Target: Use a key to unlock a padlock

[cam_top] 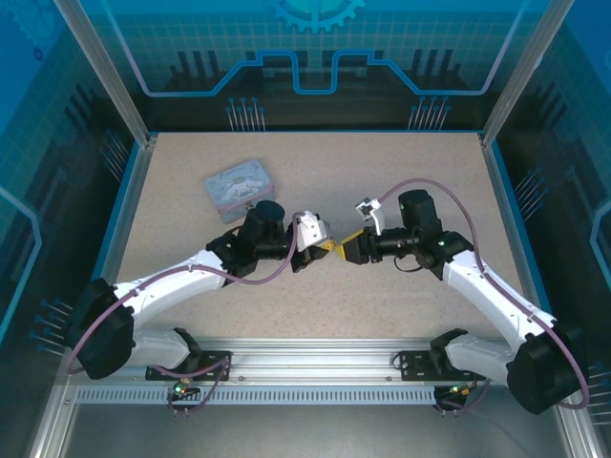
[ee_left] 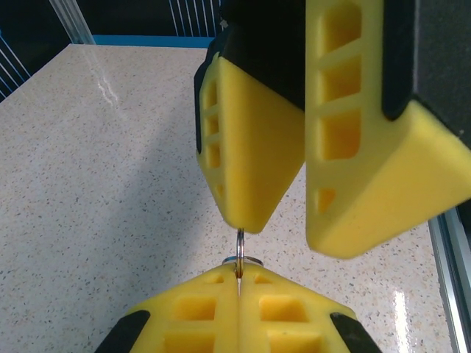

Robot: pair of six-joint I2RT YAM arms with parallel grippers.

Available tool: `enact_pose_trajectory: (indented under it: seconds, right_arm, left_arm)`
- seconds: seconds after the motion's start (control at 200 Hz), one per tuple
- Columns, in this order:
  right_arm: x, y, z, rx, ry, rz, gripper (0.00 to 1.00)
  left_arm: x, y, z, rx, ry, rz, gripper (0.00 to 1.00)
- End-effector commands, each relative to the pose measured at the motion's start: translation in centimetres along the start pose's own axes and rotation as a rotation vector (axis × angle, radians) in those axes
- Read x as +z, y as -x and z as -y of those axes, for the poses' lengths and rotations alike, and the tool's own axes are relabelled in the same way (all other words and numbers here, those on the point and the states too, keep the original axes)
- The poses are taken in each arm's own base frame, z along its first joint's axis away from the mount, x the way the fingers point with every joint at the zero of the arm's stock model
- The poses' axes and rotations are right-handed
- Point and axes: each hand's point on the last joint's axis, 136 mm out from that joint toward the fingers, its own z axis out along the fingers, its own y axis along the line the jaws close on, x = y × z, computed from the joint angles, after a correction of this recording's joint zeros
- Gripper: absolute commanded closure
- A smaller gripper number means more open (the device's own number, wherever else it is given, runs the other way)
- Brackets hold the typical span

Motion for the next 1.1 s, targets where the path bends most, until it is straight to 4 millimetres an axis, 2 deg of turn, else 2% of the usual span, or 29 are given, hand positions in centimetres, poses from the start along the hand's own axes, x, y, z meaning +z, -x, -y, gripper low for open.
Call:
enact_pose_trajectory:
  seconds: [0.0,0.15,0.455,0.585,0.705,0.8,0.925,1.096]
  right_arm:
    - [0.5,1.2,-0.9,-0.063,0.026,0.007,0.58]
    - [0.7,1.4,-0.7,-0.068,0.015,0.007,0.65]
    - [0.4,1.1,-0.5,-0.073,-0.019,0.019,1.0]
    - [-0.1,1.3,-0.3,-0.071,-0.051,0.048,1.0]
    - [-0.4,1.4,-0.1,-0.063,-0.081,0.069,1.0]
    - [-0.4,1.2,0.3,-0.046,-0.099,0.069,1.0]
    - [-0.5,1.1,0.9,-0.015,-0.121,0.074,1.0]
    - [-1.1,1.8,0.9,0.053,-0.128,0.117,1.0]
  left_arm:
    - [-0.3,1.3,0.4,0.022,-0.028,0.027,1.0]
    - [-0.3,1.2,0.5,0.02,-0.03,0.028,1.0]
    - [-0.5,1.3,0.6,0.029,-0.026,0.046,1.0]
    - [-0.7,1.4,0.7,0.025,-0.026,0.053,1.0]
    - [-0.9,1.7,0.7,0.025,-0.02,0.069,0.91]
    - [-1.1,1.7,0.7,0.023,-0.013,0.076,0.78]
    - [-1.6,1.9,0.6,0.024,0.003,0.083,0.74]
    - [-2.5,1.7,0.8,0.037,0.036,0.117,0.54]
